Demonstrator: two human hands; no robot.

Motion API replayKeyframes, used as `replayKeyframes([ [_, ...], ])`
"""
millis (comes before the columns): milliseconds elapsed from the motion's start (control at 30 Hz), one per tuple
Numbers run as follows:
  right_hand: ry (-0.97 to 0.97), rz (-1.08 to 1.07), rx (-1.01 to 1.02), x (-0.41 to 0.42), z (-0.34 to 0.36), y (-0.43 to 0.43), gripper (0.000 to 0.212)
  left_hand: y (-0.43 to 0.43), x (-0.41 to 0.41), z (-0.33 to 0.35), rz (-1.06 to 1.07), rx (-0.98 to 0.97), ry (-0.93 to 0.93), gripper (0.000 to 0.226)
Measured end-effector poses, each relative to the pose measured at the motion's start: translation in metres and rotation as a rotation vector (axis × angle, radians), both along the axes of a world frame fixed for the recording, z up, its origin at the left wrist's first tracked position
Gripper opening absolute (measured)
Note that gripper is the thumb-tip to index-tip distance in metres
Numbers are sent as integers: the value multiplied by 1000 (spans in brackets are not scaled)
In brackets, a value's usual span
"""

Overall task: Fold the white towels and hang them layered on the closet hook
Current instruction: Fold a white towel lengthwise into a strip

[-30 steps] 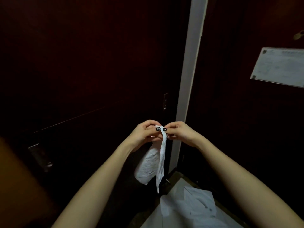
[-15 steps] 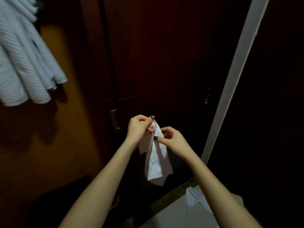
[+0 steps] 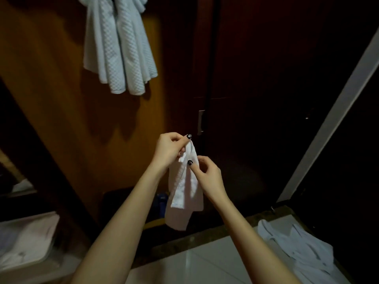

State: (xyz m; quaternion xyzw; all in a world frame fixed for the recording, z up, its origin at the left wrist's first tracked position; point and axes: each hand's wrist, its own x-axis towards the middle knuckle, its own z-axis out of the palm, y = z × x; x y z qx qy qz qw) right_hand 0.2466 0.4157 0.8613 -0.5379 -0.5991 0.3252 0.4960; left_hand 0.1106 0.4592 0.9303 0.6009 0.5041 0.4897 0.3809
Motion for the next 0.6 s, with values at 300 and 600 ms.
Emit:
replayKeyframes([
  [300, 165, 84, -14, -54, -11, -36, 18, -46, -83, -27, -50, -13, 184, 18],
  [600, 186, 103, -99, -58, -7, -37, 23, -74, -109, -73, -56, 123, 87, 19],
])
